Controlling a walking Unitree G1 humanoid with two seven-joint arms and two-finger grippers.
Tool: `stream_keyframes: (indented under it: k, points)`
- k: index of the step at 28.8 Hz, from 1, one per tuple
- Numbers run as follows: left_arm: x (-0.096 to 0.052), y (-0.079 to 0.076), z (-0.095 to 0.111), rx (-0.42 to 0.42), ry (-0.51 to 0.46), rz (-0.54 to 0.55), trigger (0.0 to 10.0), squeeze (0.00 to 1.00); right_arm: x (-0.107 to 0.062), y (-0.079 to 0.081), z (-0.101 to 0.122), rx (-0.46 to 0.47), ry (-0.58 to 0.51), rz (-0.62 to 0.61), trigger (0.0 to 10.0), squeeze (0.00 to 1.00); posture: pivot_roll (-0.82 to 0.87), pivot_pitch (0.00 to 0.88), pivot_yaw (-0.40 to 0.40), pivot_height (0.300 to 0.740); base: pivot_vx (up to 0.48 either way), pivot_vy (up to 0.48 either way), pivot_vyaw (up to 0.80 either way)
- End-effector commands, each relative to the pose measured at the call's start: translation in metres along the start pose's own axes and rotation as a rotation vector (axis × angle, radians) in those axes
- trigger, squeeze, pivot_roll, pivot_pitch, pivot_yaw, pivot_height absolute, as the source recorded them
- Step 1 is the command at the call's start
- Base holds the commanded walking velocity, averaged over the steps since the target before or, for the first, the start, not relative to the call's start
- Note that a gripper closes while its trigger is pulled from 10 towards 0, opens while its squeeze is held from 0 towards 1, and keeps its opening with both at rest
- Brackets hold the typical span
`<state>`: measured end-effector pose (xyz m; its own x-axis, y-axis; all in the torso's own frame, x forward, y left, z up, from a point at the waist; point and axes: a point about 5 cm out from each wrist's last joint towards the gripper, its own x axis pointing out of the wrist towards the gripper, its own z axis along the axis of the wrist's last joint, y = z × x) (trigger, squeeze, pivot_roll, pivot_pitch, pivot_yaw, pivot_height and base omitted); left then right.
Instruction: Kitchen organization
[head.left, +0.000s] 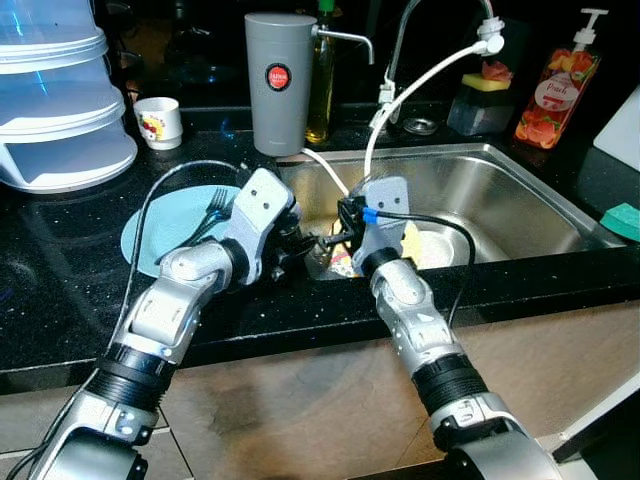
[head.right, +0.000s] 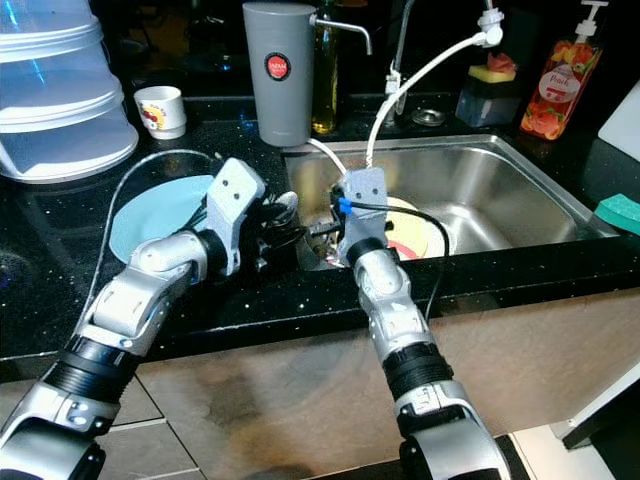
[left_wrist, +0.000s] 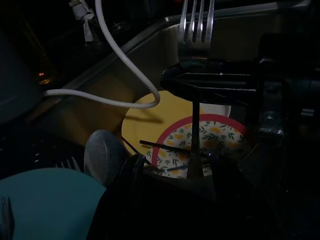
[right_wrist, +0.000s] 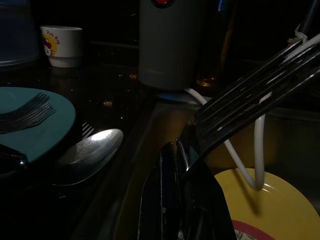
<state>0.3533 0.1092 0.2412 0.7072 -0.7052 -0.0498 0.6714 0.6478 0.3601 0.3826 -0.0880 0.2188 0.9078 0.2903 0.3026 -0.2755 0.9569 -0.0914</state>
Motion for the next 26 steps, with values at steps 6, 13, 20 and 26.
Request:
stream_keyframes:
  k: [6, 13, 20, 26]
  points:
    - [-0.006, 0.011, -0.002, 0.004, 0.036, 0.048, 10.0, 0.0, 0.002, -0.008, 0.004, -0.02, -0.026, -0.031, 10.0, 0.0, 0.1, 0.077, -0.002, 0.74, 0.0, 0.0, 0.0]
    - [-0.013, 0.037, 0.004, 0.01, 0.064, 0.249, 10.0, 0.0, 0.007, -0.012, 0.015, -0.014, -0.058, -0.043, 10.0, 0.0, 0.09, 0.074, -0.003, 0.74, 0.0, 0.0, 0.0]
    - [-0.041, 0.085, -0.004, -0.022, 0.268, 0.589, 10.0, 0.0, 0.014, 0.007, 0.029, 0.122, 0.002, 0.143, 10.0, 0.0, 0.09, 0.066, -0.011, 0.74, 0.0, 0.0, 0.0]
    - [-0.05, 0.087, -0.022, -0.145, 0.361, 0.565, 10.0, 0.0, 0.01, 0.027, 0.028, 0.177, 0.079, 0.292, 10.0, 0.0, 0.09, 0.058, -0.012, 0.74, 0.0, 0.0, 0.0]
